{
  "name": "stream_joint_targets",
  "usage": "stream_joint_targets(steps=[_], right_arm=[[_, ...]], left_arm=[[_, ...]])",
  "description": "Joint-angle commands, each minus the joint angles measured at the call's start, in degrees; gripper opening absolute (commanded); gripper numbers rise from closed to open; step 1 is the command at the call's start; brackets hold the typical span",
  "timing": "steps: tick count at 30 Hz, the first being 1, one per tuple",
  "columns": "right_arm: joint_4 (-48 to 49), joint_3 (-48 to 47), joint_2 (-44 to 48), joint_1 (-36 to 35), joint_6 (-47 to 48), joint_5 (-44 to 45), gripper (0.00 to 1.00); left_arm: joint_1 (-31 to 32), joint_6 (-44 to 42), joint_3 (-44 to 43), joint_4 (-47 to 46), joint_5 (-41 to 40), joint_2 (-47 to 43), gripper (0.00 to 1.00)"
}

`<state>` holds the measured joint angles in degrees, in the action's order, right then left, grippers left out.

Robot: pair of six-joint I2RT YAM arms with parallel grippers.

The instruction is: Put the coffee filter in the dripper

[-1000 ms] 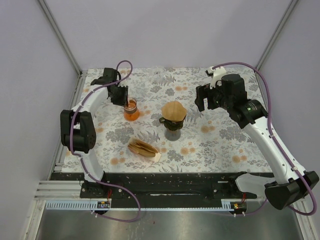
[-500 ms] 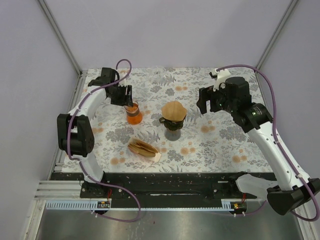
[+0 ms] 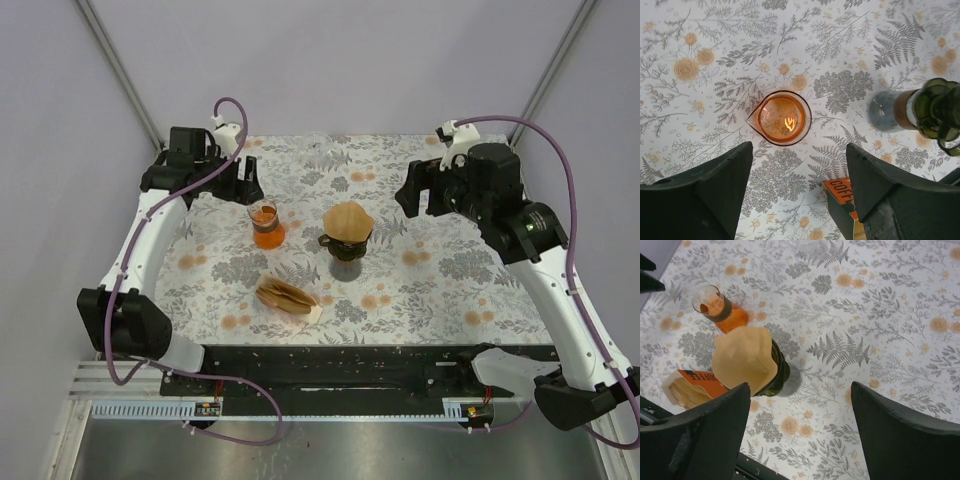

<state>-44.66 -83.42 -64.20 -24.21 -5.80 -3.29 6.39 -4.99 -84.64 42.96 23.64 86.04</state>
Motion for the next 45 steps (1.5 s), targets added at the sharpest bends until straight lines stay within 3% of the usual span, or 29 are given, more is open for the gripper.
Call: stream_joint_targets(steps=[1,6,13,18,22,24,29,36,40,45], right_arm=[[-0.07,-5.96,-1.97,0.13,-3.86,-2.51,0.89],[1.6,-5.97,-1.63,0.21,-4.22,-5.06,0.9],[1.6,-2.99,0.83,0.21,-1.67,-4.53,0.91],[1.42,0.62,4.96,0.21,1.14,-3.65,0.91],[-1.73,0.98,6.81,0.21,2.81,-3.83,0.91],[-3.49,0.36,7.25,0.21,4.3,-2.61,0.91],[-5.08,-0.52,8.48,0.21,5.45,-1.02,0.92],[-6.22,-0.52,6.82,0.21,5.45,1.79,0.92],[-7.19,-2.45,4.88,0.21,7.56,3.03,0.92],[-7.72,-4.03,4.44,0.21,8.0,6.18,0.92]], left_arm=[[-0.24,-3.88,0.0,0.37,4.66,-5.52,0.8],[1.33,-5.89,-3.42,3.26,4.23,-6.41,0.83],[14.59,-11.43,-13.77,5.02,-15.01,2.62,0.84],[20.67,-15.3,-33.0,8.1,-21.61,19.22,0.84],[20.68,-13.55,-54.09,11.0,-26.18,35.65,0.86],[20.5,-13.46,-60.18,10.22,-28.29,41.02,0.89],[19.54,-15.22,-55.99,-1.72,-29.09,43.51,0.91],[23.75,-26.19,-54.58,-7.0,-32.77,48.95,0.94],[23.58,-30.59,-59.31,-8.86,-38.66,54.83,0.96],[23.4,-34.81,-59.24,-13.77,-38.66,58.0,0.95]])
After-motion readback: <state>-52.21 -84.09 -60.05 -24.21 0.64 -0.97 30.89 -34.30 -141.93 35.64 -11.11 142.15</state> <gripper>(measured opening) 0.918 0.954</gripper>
